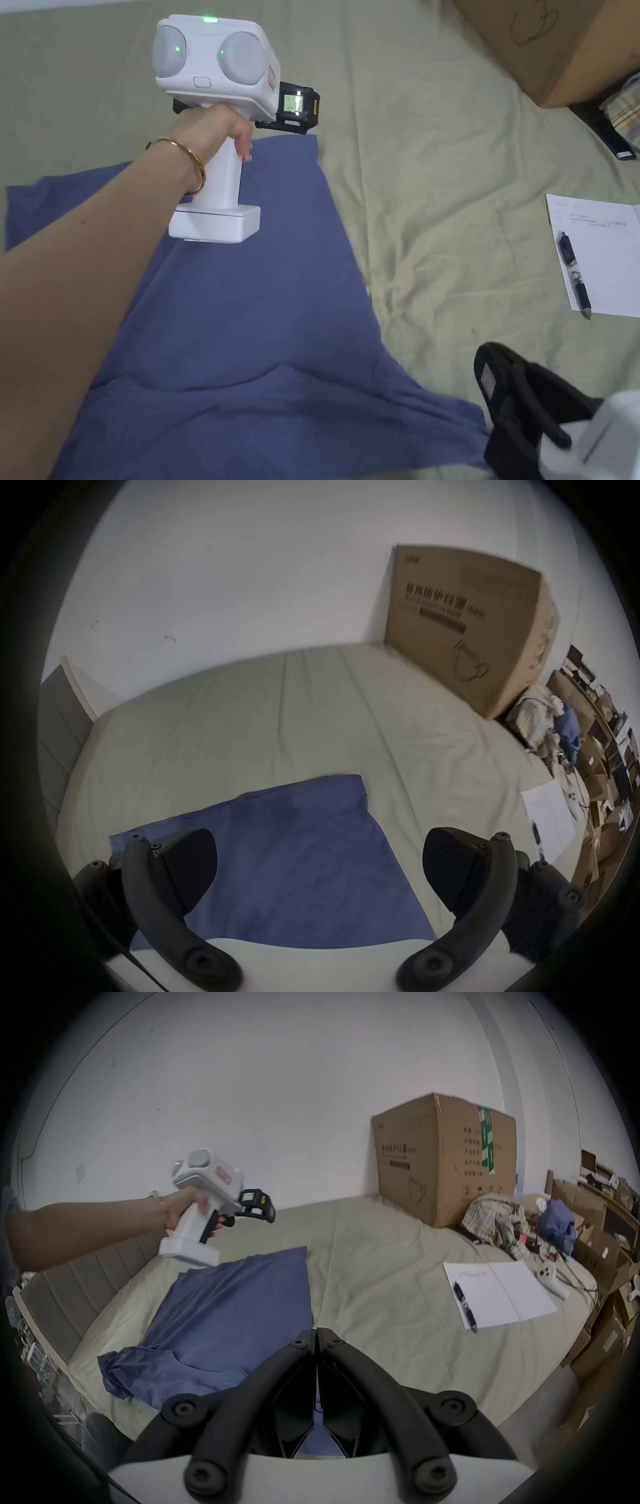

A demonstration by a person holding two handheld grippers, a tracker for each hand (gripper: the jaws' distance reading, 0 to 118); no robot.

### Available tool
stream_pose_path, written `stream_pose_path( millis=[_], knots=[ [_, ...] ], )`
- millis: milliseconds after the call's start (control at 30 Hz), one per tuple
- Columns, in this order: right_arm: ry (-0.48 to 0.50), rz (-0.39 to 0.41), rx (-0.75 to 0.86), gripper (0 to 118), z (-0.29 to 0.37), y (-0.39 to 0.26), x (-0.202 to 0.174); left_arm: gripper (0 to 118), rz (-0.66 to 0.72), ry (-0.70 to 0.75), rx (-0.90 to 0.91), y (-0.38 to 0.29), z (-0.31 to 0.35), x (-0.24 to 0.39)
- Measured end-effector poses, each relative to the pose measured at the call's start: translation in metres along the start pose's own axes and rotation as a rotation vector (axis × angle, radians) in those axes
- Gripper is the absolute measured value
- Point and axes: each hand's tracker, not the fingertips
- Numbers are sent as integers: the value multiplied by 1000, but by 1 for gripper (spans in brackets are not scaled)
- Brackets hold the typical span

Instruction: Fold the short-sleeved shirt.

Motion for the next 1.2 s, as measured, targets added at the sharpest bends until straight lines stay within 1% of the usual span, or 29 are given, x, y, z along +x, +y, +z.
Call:
stream_pose_path(
  millis=[67, 233, 267, 300, 333, 367, 400, 433, 500, 533, 567, 600, 633, 667, 700, 733, 833, 900, 933, 967, 1000, 1033, 1067, 1133, 1200],
  knots=[
    [7, -18, -22, 0, -12, -2, 9, 118, 5, 12, -45, 11, -39, 11],
    [-14, -20, -53, 0, -34, -5, 24, 118, -65, 43, -125, 20, -122, 38],
    [-18, -27, -60, 0, -37, -6, 27, 113, -70, 41, -140, 20, -135, 42],
    [-23, -29, -68, 0, -41, -6, 29, 106, -69, 38, -152, 23, -149, 43],
    [-29, -29, -77, 0, -45, -6, 32, 96, -69, 44, -159, 22, -160, 45],
    [-30, -29, -79, 0, -47, -7, 35, 79, -67, 58, -164, 21, -168, 46],
    [-29, -30, -82, 0, -49, -8, 37, 66, -63, 78, -174, 20, -176, 47],
    [-30, -31, -87, 0, -51, -7, 39, 57, -59, 86, -183, 23, -184, 45],
    [-33, -29, -90, 0, -52, -8, 41, 53, -45, 48, -200, 21, -188, 42],
    [-36, -30, -90, 0, -52, -9, 42, 49, -50, 52, -195, 21, -185, 43],
    [-42, -32, -90, 0, -52, -9, 43, 30, -60, 18, -183, 24, -180, 44],
    [-46, -36, -93, 0, -52, -9, 43, 3, -69, 32, -176, 24, -175, 46],
    [-47, -40, -96, 0, -52, -10, 44, 0, -76, 70, -154, 24, -171, 46],
    [-48, -46, -100, 0, -51, -11, 44, 0, -75, 30, -168, 22, -167, 44],
    [-49, -48, -101, 0, -50, -11, 43, 0, -68, 31, -172, 25, -171, 39],
    [-48, -45, -105, 0, -48, -11, 41, 0, -38, 42, -145, 24, -164, 37],
    [-43, -24, -120, 0, -42, -10, 35, 0, 45, 7, -107, 30, -143, 26],
    [-20, -4, -207, 0, -42, -7, 32, 0, 48, 12, -89, 33, -125, 22],
    [-22, -11, -203, 5, -41, -8, 30, 0, 44, 13, -79, 35, -117, 21],
    [-20, -9, -230, 32, -40, -9, 28, 0, 35, 13, -69, 39, -108, 18],
    [-6, -5, -276, 67, -40, -10, 27, 0, 30, 16, -59, 41, -99, 16],
    [-7, 0, -326, 95, -42, -12, 25, 0, 30, 18, -47, 42, -91, 14],
    [-14, 6, -383, 115, -45, -15, 24, 0, 32, 20, -35, 43, -83, 11],
    [-24, 10, -445, 115, -51, -22, 22, 0, 33, 21, -24, 46, -69, 10],
    [-32, 62, -503, 114, -61, -28, 18, 0, 32, 26, -14, 47, -59, 8]
  ],
)
